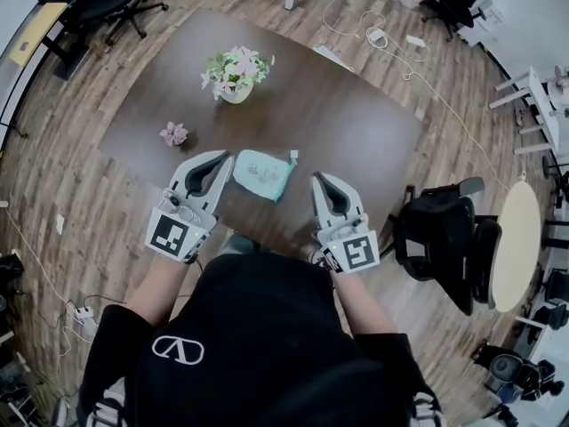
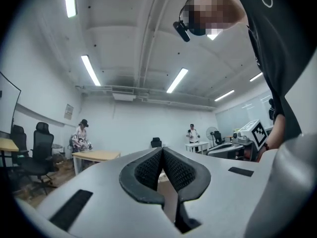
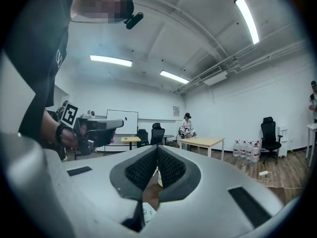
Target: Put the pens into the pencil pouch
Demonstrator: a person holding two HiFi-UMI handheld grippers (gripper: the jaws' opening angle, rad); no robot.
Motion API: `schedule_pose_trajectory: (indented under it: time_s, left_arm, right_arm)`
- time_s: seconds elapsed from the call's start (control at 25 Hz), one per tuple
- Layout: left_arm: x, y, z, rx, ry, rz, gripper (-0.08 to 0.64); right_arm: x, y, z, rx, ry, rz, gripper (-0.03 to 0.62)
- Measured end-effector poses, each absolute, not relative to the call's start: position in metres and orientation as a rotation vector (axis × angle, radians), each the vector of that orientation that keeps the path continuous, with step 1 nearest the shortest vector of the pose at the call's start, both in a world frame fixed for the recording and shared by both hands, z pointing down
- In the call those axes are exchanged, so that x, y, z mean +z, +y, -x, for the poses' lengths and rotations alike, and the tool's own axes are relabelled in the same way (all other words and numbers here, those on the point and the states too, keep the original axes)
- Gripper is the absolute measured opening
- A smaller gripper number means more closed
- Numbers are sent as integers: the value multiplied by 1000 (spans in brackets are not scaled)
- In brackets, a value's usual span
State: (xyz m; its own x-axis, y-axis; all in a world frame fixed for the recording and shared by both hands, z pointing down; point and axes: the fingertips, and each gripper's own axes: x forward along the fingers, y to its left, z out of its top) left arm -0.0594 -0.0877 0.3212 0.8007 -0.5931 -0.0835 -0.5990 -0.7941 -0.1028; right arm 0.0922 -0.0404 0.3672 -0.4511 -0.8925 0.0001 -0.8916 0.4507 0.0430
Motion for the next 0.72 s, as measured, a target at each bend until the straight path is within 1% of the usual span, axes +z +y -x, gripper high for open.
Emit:
schedule_pose_trajectory:
  time_s: [0.08, 0.56, 0.72]
  left_arm:
    - [321, -85, 62, 75, 969, 2857, 5]
    - [331, -81, 68, 54, 1033, 2847, 5]
    - [335, -82, 68, 42, 1024, 2859, 5]
  right_arm:
    - [369, -37, -93, -61, -2645, -1645, -1]
    - [375, -35, -96, -167, -2588, -1684, -2]
    - [375, -35, -94, -155, -2605, -1691, -2]
